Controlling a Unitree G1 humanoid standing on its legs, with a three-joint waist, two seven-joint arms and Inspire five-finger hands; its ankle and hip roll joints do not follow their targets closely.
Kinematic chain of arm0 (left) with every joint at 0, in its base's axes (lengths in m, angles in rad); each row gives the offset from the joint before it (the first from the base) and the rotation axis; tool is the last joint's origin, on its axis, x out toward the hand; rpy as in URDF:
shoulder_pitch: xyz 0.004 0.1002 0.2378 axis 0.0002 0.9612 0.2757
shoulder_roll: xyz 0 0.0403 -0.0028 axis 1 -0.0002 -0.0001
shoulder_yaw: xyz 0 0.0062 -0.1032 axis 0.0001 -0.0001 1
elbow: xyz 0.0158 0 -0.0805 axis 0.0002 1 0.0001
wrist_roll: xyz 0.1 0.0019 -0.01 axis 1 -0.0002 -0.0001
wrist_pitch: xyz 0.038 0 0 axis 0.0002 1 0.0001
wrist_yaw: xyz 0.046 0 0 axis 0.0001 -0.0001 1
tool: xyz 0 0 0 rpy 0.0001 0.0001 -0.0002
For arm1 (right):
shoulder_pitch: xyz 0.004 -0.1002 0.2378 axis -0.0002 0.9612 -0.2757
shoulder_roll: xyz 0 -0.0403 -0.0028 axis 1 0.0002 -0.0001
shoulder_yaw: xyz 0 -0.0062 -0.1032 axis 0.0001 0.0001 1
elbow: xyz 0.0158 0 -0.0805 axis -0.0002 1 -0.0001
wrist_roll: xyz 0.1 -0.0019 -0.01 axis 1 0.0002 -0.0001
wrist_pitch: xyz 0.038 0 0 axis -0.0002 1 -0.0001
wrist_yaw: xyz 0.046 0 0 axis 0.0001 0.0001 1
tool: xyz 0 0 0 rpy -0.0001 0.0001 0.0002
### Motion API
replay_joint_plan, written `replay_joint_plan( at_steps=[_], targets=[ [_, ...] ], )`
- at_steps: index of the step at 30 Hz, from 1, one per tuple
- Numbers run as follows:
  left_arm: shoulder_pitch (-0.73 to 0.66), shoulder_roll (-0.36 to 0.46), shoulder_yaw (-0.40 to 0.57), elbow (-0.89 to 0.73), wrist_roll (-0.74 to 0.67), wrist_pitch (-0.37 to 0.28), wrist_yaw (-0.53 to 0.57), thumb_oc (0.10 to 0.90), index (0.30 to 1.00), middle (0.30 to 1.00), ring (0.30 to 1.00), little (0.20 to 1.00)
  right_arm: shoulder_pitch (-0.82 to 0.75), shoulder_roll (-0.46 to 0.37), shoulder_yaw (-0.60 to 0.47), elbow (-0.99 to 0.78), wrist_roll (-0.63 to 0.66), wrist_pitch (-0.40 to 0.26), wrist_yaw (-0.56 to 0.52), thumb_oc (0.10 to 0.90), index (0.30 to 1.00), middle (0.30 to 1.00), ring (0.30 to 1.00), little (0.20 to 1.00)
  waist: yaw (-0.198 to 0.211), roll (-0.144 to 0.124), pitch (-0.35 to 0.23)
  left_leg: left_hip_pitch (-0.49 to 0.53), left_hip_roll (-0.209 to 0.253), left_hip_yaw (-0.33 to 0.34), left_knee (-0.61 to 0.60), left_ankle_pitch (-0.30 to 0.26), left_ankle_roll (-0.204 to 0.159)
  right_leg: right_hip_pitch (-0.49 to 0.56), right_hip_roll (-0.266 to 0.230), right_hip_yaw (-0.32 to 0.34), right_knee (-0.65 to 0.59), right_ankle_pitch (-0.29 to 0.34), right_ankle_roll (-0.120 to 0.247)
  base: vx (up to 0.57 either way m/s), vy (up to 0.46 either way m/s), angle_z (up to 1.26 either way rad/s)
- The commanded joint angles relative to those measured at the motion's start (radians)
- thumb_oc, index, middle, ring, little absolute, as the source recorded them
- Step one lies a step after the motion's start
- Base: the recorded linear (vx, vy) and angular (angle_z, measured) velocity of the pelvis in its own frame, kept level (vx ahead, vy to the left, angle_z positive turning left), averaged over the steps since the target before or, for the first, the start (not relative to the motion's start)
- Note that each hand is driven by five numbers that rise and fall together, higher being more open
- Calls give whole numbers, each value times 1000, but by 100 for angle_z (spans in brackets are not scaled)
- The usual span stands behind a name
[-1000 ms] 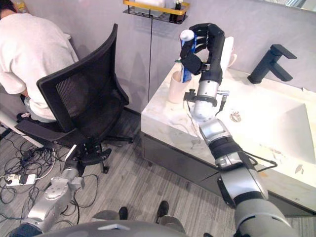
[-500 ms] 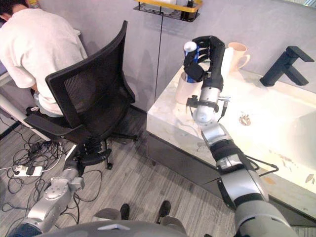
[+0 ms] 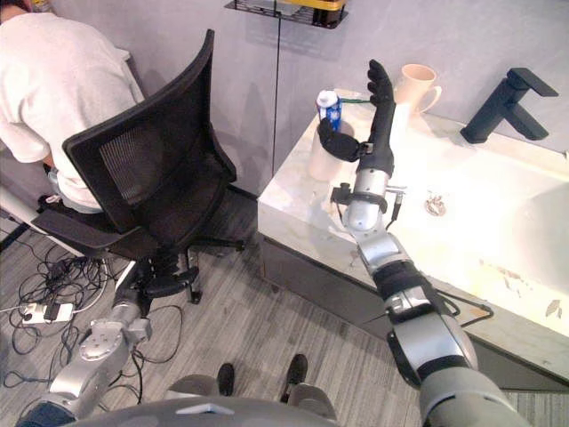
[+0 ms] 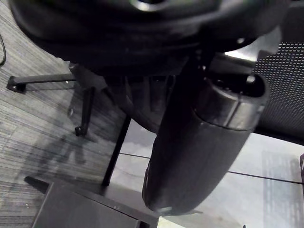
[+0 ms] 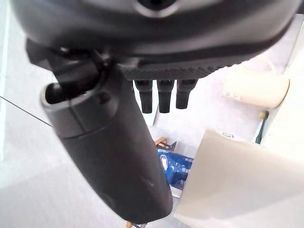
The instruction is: Organize the bathroom.
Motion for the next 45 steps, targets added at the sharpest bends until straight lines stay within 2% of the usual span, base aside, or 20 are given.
replay_joint_plan(
  at_steps=[1, 11, 18, 20, 21, 23, 25, 28, 32, 34, 37, 39, 41, 45],
  targets=[
    [-31, 44, -46, -151, 16, -99, 11, 800, 900, 900, 900, 900, -124, -46, -35, -93, 5, -48, -10, 800, 900, 900, 900, 900, 11, -3, -51, -84, 49, 8, 26, -16, -23, 90, -57, -9, 81, -197, 84, -43, 16, -10],
    [-37, 25, -46, -117, -3, -105, 59, 800, 900, 900, 900, 900, -112, -54, -42, -140, 9, -55, -24, 800, 900, 900, 900, 900, -6, -14, -60, -62, 52, 32, 2, -13, -19, 95, -56, 5, 63, -185, 92, -54, 28, -5],
    [-33, 4, -9, -52, 16, -122, 104, 800, 900, 900, 900, 900, -79, -65, -95, -278, 27, -52, -50, 800, 900, 900, 900, 900, -30, -23, -65, -47, 52, 48, -13, -16, -16, 89, -52, 26, 53, -176, 96, -70, 34, -3],
    [-34, -9, 7, -15, 20, -127, 129, 800, 900, 900, 900, 900, -47, -62, -132, -362, 39, -61, -56, 800, 900, 900, 900, 900, -47, -26, -68, -40, 53, 58, -19, -18, -14, 84, -49, 40, 48, -172, 97, -95, 33, -19],
    [-34, -20, 22, 19, 75, -138, 178, 800, 900, 900, 900, 900, -18, -58, -158, -423, 51, -88, -74, 800, 900, 900, 900, 900, -59, -28, -72, -36, 53, 66, -23, -20, -13, 81, -46, 51, 45, -170, 97, -116, 34, -18],
    [-42, -45, 61, 107, 68, -156, 210, 800, 900, 900, 900, 900, 28, -54, -205, -493, 54, -114, -122, 800, 900, 900, 900, 900, -78, -32, -79, -29, 53, 76, -25, -25, -13, 78, -42, 66, 43, -170, 96, -94, 22, -15],
    [-43, -54, 73, 131, 79, -159, 214, 800, 900, 900, 900, 900, 41, -51, -219, -510, 54, -120, -136, 800, 900, 900, 900, 900, -83, -33, -80, -27, 54, 79, -26, -26, -13, 78, -40, 70, 42, -171, 95, -52, 7, -17],
    [-51, -69, 103, 224, 113, -161, 246, 800, 900, 900, 900, 900, 92, -61, -283, -570, -4, -163, -225, 800, 900, 900, 900, 900, -105, -38, -91, -25, 58, 93, -34, -26, -15, 77, -33, 83, 29, -167, 95, -70, 8, -24],
    [-58, -111, 155, 386, 79, -191, 233, 800, 900, 900, 900, 900, 127, -120, -356, -601, -60, -170, -312, 800, 900, 900, 900, 900, -131, -42, -104, -18, 62, 111, -37, -29, -19, 77, -26, 93, 12, -162, 96, -34, 21, -13],
    [-58, -125, 184, 462, 119, -241, 272, 800, 900, 900, 900, 900, 150, -183, -420, -597, -91, -174, -375, 800, 900, 900, 900, 900, -147, -48, -113, -14, 63, 123, -37, -34, -20, 76, -21, 103, 6, -159, 98, -34, 19, -16],
    [-50, -146, 215, 536, 115, -252, 279, 800, 900, 900, 900, 900, 196, -247, -492, -612, -108, -159, -437, 800, 900, 900, 900, 900, -162, -57, -120, -11, 62, 136, -37, -39, -20, 71, -16, 114, 3, -158, 101, -22, 9, -11],
    [-52, -155, 228, 576, 112, -264, 275, 800, 900, 900, 900, 900, 207, -275, -517, -606, -114, -145, -458, 800, 900, 900, 900, 900, -169, -61, -123, -10, 62, 140, -37, -41, -19, 70, -15, 117, 2, -158, 101, -22, 14, -13],
    [-62, -181, 267, 718, 115, -292, 262, 800, 900, 900, 900, 900, 263, -357, -616, -563, -101, -124, -528, 800, 900, 900, 900, 900, -195, -74, -131, -6, 63, 160, -36, -47, -17, 62, -9, 132, 0, -156, 106, -23, 20, -25],
    [-69, -184, 281, 825, 124, -302, 249, 800, 900, 900, 900, 900, 366, -406, -732, -511, -54, -124, -575, 800, 900, 900, 900, 900, -226, -80, -133, -3, 62, 185, -34, -54, -11, 51, -3, 155, 1, -151, 112, -10, 22, -28]
  ],
)
